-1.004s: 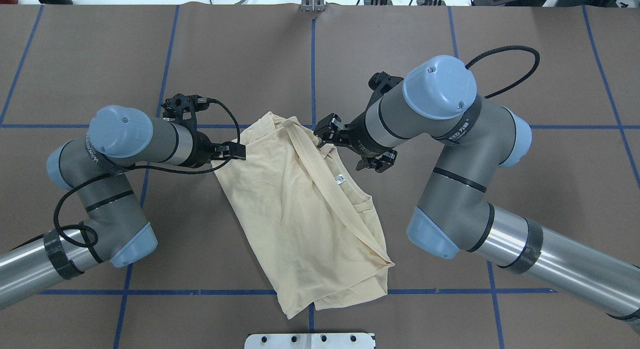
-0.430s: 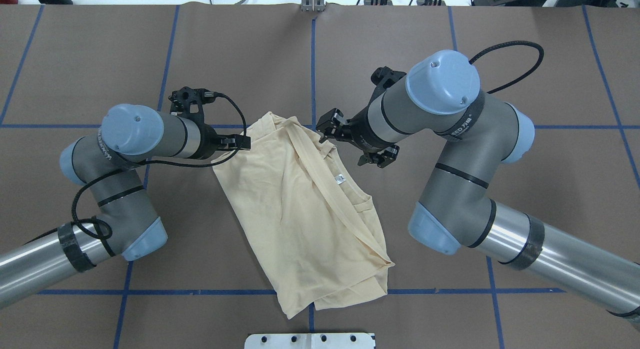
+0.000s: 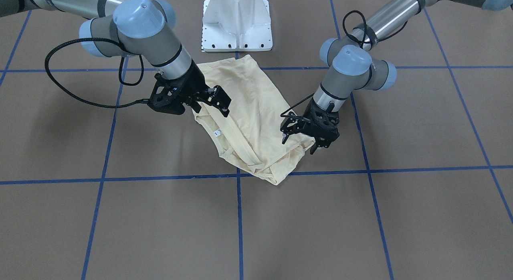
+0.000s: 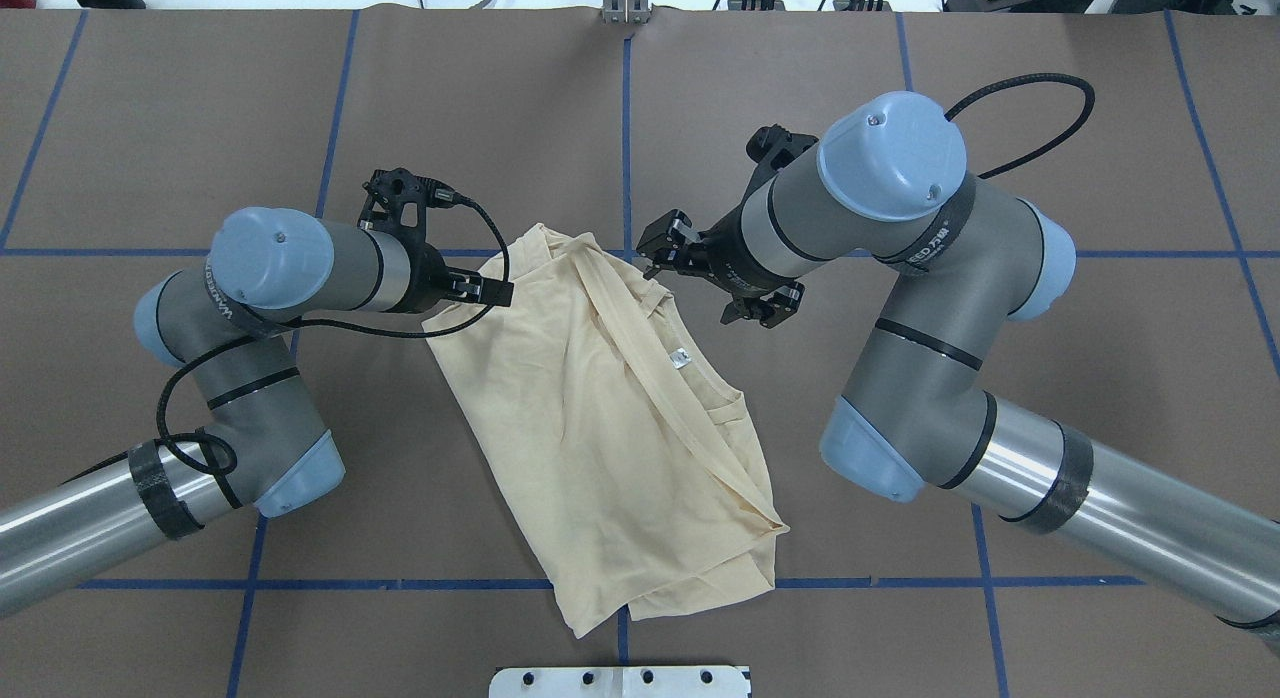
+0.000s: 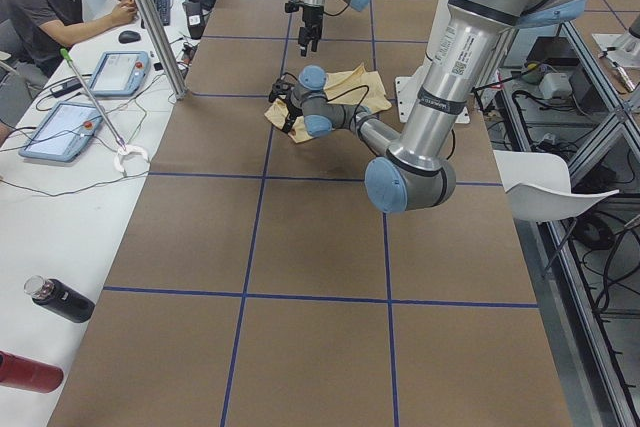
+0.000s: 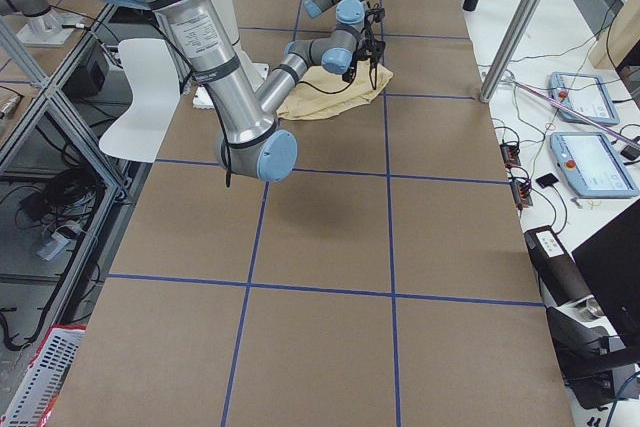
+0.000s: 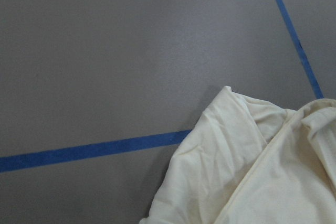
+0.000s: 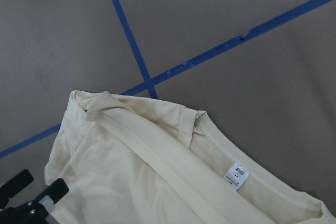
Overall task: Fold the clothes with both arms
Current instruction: 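Lower both grippers onto the shirt's edge farthest from the robot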
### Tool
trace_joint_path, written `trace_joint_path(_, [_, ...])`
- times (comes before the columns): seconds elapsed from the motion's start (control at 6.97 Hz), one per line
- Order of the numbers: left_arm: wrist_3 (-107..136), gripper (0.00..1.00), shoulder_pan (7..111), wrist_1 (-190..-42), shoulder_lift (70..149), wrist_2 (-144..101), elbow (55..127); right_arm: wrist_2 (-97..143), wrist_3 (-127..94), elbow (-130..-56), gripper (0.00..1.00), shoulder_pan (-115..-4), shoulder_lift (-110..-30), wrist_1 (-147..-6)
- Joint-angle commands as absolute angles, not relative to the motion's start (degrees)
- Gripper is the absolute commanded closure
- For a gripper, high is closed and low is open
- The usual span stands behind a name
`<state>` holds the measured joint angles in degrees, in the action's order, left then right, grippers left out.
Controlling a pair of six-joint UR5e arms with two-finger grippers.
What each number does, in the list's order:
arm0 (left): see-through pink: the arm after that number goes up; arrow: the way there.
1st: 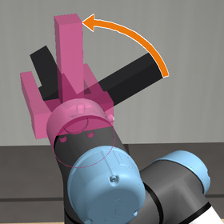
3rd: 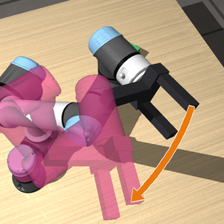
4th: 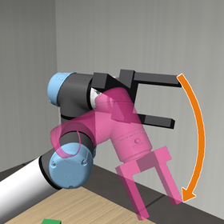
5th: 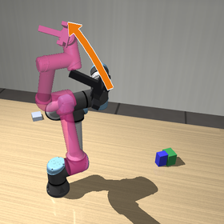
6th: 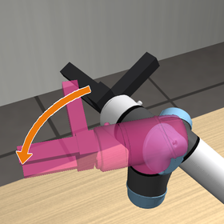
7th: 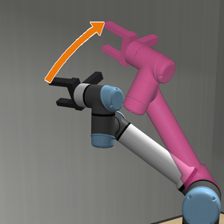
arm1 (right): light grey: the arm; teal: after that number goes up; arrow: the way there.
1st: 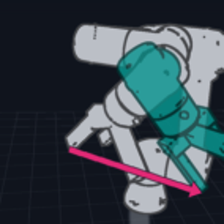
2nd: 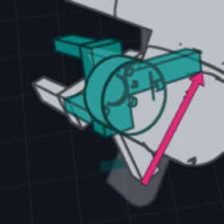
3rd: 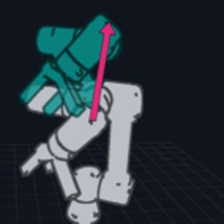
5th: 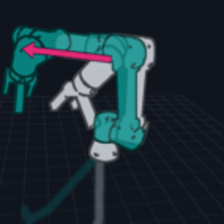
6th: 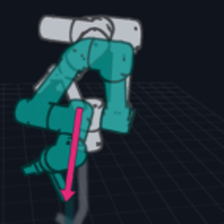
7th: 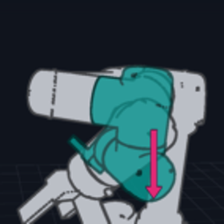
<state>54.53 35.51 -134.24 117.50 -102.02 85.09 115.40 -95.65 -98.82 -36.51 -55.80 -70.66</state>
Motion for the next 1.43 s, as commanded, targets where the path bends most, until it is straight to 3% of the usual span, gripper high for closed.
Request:
trace_joint_path(0.0, [52.7, 0.07, 35.4, -134.6, 117.3, -102.0, 84.6, 115.4, -95.6, -98.6, 0.00, -36.7, -55.8, -70.7])
trace_joint_path(0.43, [52.7, 0.08, 34.7, -134.7, 117.2, -102.0, 83.5, 115.4, -95.6, -98.3, 0.00, -36.7, -55.8, -70.6])
trace_joint_path(1.0, [52.8, 0.30, 34.1, -134.5, 117.1, -101.9, 83.7, 115.4, -95.6, -98.1, 0.00, -36.7, -55.8, -70.7])
trace_joint_path(1.15, [52.8, 0.41, 34.1, -134.5, 117.1, -101.9, 83.6, 115.4, -95.6, -98.1, 0.00, -36.7, -55.7, -70.8])
trace_joint_path(1.29, [52.8, 0.62, 34.0, -134.3, 117.1, -102.0, 83.6, 115.4, -95.6, -98.1, 0.00, -36.7, -55.7, -70.8])
